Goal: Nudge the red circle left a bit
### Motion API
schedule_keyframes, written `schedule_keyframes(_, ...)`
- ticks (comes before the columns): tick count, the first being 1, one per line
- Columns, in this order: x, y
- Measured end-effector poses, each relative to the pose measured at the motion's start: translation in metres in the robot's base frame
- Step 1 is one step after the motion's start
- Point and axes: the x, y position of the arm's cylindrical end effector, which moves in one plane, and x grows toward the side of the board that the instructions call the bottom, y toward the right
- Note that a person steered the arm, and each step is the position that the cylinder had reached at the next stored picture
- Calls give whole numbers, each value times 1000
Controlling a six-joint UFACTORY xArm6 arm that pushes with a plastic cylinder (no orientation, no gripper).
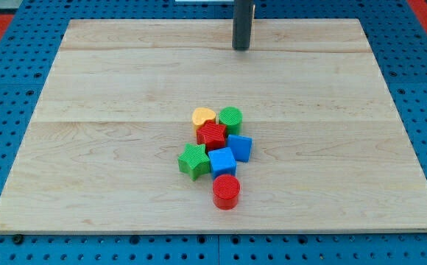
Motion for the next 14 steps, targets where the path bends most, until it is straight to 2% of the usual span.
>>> schedule_keyframes(1,86,15)
schedule_keyframes(2,141,28)
schedule_keyframes(3,145,26)
schedule_keyframes(5,203,33)
schedule_keyframes(6,239,46)
schedule_keyframes(7,298,86)
schedule_keyframes(8,307,86)
schedule_keyframes(12,305,7)
schedule_keyframes(14,269,0)
